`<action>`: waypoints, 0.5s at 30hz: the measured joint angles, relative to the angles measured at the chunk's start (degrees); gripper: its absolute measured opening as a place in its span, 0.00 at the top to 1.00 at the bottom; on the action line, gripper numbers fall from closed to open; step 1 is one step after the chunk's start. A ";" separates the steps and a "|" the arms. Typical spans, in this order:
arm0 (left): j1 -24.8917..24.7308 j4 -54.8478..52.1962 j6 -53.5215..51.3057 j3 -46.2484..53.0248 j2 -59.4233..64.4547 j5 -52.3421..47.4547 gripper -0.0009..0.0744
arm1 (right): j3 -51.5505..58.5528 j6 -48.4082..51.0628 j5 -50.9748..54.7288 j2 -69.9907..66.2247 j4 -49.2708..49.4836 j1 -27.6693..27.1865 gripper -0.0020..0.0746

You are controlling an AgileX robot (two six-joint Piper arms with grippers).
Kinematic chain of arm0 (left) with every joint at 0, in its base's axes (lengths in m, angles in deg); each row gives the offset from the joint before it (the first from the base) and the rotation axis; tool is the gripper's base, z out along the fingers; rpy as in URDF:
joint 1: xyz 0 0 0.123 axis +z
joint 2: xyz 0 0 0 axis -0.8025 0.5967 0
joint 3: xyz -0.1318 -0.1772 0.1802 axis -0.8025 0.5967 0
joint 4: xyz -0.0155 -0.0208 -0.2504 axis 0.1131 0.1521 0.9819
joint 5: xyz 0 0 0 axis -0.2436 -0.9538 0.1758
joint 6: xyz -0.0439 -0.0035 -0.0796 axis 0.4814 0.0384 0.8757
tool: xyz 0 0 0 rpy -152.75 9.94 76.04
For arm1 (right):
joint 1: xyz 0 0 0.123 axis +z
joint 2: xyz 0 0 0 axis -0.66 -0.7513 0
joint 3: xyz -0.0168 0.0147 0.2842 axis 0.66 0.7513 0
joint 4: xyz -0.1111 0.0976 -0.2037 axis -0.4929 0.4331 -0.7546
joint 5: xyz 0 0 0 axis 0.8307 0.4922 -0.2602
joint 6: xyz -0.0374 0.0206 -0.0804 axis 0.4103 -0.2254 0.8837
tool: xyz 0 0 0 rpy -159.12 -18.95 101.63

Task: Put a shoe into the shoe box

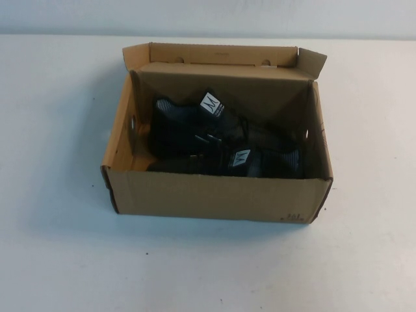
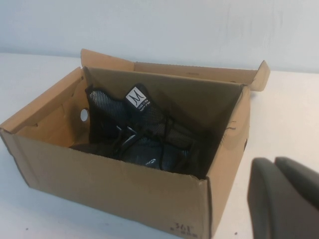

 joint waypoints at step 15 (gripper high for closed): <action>0.00 -0.09 -2.41 5.25 -0.38 -7.42 0.99 | 0.00 0.00 0.00 0.00 0.00 0.00 0.99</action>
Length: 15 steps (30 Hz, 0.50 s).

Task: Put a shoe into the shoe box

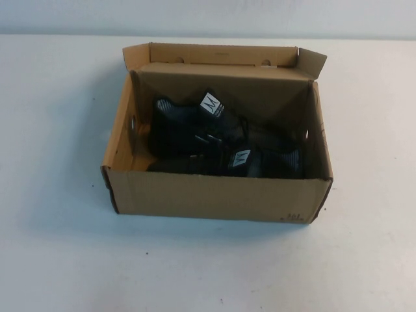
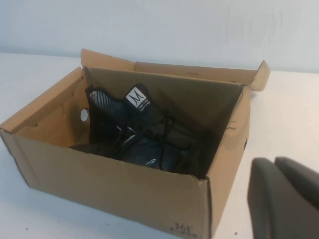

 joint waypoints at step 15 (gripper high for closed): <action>0.00 0.00 -1.06 0.00 0.00 0.00 0.99 | 0.00 0.00 0.00 0.00 0.00 0.00 0.99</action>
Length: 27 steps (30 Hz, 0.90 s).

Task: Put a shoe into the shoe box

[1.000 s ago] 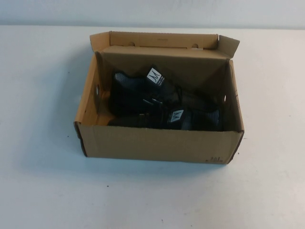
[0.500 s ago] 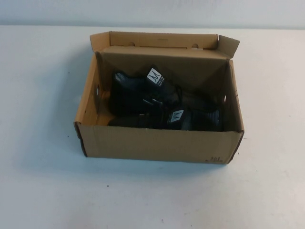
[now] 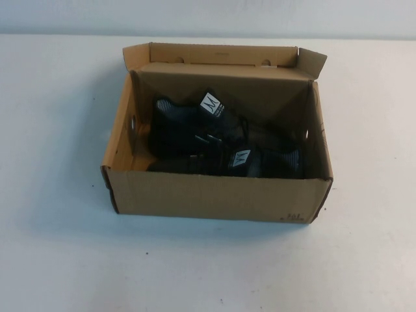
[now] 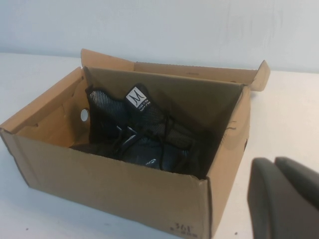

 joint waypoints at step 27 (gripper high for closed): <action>0.00 0.00 0.00 0.00 0.00 -0.23 0.99 | 0.00 1.89 0.04 10.49 0.19 -14.81 0.99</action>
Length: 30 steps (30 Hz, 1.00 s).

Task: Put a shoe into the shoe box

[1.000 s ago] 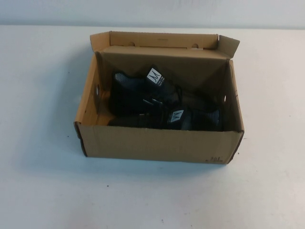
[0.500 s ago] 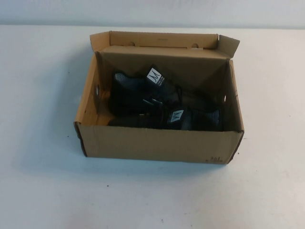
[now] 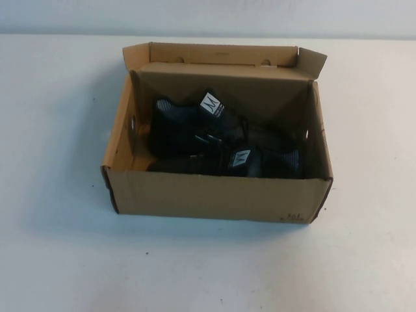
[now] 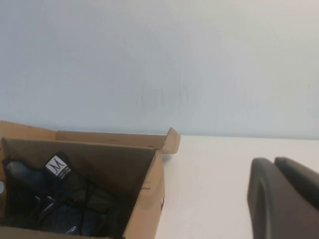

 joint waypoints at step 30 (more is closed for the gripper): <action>0.00 0.00 0.00 0.00 -0.04 0.00 0.99 | 27.27 1.94 0.48 10.13 -4.69 -0.09 0.99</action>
